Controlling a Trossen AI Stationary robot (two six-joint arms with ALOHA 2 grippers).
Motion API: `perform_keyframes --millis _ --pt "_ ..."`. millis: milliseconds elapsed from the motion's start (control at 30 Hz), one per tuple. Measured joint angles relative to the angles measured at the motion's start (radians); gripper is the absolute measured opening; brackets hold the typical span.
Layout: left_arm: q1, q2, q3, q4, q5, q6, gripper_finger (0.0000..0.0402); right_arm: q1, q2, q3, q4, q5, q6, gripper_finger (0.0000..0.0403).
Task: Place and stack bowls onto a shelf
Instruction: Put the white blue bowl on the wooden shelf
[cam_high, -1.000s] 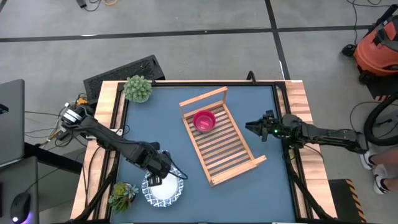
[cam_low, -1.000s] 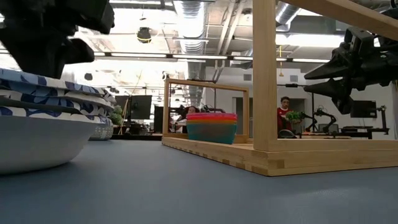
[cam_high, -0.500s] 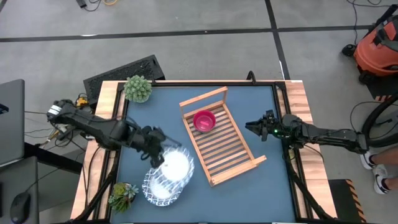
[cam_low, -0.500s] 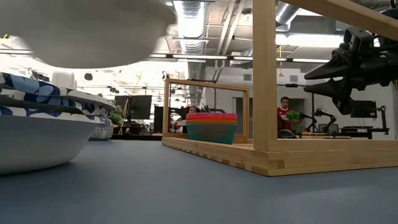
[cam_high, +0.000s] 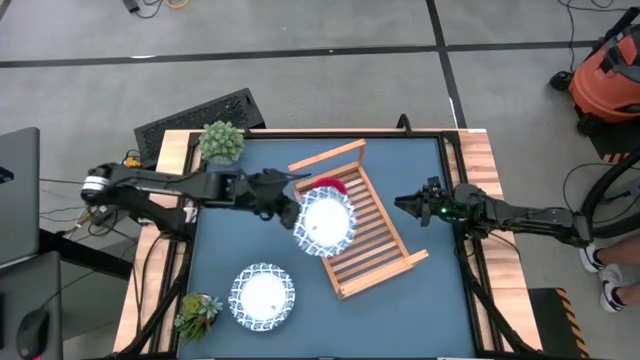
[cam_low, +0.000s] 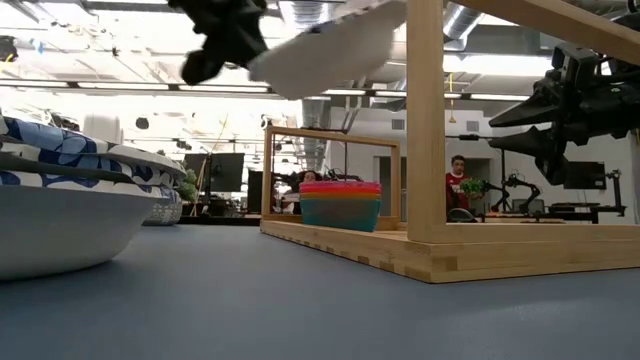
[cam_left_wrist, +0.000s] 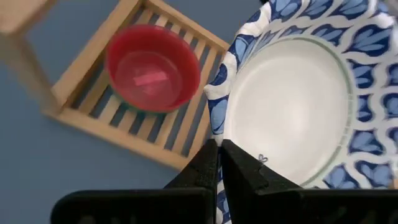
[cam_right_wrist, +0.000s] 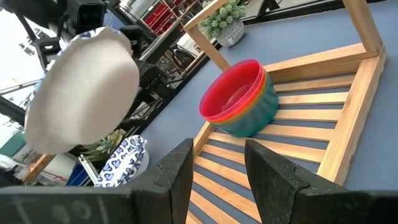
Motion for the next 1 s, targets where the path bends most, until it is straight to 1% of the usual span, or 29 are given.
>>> perform_keyframes --millis 133,233,433,667,833,1000 --pt "0.014 0.089 0.003 0.106 0.044 -0.028 0.0 0.0 0.0 0.0 0.0 0.0 0.0 0.0171" --pt "0.017 0.157 0.034 0.127 0.051 -0.047 0.0 0.0 0.0 0.0 0.0 0.0 0.005 0.0171" --pt "0.018 0.297 0.131 0.121 0.055 -0.047 0.0 0.0 0.004 0.0 0.0 0.0 0.005 0.0171" --pt "0.021 0.429 0.24 0.056 0.059 -0.058 0.0 0.0 0.012 0.0 0.0 0.0 0.007 0.0171" --pt "0.034 0.47 0.259 0.055 0.067 -0.098 0.0 0.0 0.013 0.0 0.0 -0.001 0.007 0.0171" --pt "0.04 0.477 0.259 0.041 0.067 -0.124 0.0 0.002 0.013 0.0 0.0 -0.001 0.007 0.0171"
